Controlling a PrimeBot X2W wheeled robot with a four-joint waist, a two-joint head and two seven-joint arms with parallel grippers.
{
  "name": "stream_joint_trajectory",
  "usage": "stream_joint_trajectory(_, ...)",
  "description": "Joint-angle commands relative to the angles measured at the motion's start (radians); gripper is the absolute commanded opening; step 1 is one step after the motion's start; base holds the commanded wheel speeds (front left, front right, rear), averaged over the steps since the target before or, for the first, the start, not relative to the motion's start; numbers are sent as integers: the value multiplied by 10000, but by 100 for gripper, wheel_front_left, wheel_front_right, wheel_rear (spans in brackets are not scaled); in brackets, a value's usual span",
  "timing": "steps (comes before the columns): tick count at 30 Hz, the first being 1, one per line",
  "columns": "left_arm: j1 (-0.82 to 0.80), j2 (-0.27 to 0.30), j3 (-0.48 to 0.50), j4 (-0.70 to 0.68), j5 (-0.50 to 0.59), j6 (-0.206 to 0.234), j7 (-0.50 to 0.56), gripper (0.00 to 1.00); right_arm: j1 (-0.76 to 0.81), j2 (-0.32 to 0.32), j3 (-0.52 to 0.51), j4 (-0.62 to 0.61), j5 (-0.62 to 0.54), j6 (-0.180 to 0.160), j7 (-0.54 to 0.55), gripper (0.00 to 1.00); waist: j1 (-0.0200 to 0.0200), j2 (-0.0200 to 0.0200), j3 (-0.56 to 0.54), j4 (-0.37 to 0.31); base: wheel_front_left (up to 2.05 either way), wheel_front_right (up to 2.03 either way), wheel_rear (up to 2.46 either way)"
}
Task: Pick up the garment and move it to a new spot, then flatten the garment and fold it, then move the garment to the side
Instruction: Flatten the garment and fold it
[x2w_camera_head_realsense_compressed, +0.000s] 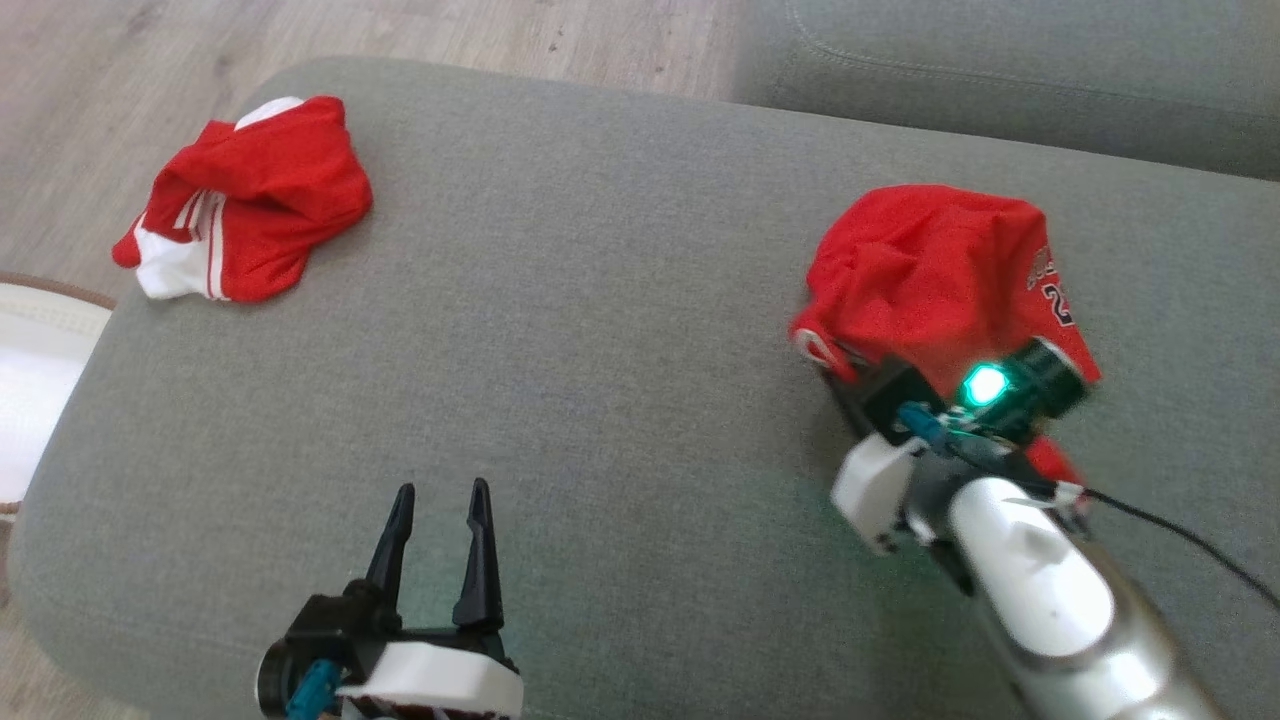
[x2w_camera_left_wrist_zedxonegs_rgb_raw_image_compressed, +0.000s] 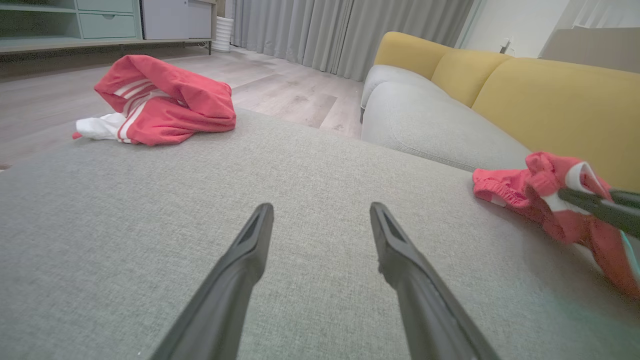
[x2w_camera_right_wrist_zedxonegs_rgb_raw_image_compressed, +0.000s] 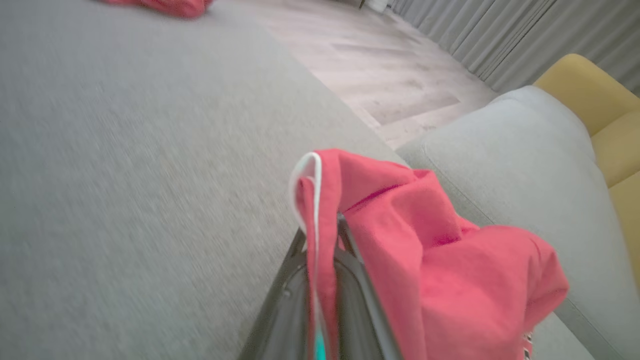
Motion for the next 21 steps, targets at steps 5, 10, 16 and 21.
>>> stream_joint_trajectory(5, -405, -31, 331, -319, 42, 8, -109, 100, -575, 907, 460, -1132, 1753, 65, -687, 0, -1, -1, -12, -158, 0, 0, 0)
stream_joint_trajectory(10, -513, -31, 271, -306, 57, -19, -109, 100, -515, 1059, 727, -677, 3655, 65, -373, 0, -1, -1, 109, -59, 0, 0, 0)
stream_joint_trajectory(16, -603, -31, 250, -276, 26, -15, -109, 100, -507, 1067, 1209, 350, 4207, 65, -411, 6, -1, -1, 288, 80, 0, 0, 0)
stream_joint_trajectory(21, -614, -31, 284, -250, 12, 29, -109, 100, -590, 1069, 1696, 1034, 4370, 65, -837, 100, -1, -1, 348, 21, 0, 0, 0)
